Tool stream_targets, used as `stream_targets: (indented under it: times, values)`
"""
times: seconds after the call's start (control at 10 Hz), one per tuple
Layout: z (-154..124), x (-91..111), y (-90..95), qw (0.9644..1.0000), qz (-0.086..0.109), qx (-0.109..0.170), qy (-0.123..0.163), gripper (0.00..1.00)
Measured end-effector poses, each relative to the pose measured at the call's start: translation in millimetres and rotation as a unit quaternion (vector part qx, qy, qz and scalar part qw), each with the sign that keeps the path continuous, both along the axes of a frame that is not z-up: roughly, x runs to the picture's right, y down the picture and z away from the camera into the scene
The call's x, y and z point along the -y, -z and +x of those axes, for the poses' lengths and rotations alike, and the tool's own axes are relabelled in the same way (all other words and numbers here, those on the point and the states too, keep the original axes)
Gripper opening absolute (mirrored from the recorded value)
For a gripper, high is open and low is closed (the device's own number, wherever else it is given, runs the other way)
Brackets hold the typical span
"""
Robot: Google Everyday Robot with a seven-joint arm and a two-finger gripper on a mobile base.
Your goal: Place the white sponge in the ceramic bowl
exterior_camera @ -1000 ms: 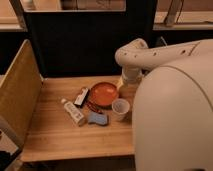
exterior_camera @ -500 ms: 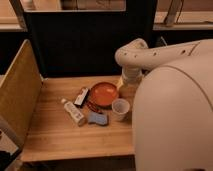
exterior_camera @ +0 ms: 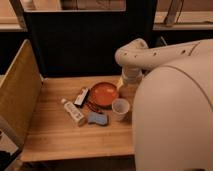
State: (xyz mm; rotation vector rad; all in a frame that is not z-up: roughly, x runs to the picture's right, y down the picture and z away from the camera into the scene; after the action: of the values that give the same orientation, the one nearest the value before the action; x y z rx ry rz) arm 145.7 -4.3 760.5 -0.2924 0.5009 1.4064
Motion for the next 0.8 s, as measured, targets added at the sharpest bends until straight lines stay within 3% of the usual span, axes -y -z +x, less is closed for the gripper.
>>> stream_targets:
  times: [0.1, 0.2, 0.4, 0.6, 0.8]
  values:
    - [-7, 4, 0.9, 0.9998, 0.005, 0.007, 0.019, 0.80]
    - [-30, 10, 1.2, 0.9981, 0.011, 0.028, 0.055, 0.80]
    - [-85, 15, 3.3, 0.9888, 0.018, 0.077, 0.127, 0.80]
    - [-117, 9, 7.3, 0.9809, 0.016, 0.110, 0.159, 0.80]
    - [-147, -9, 14.7, 0.9703, 0.001, 0.151, 0.189, 0.80]
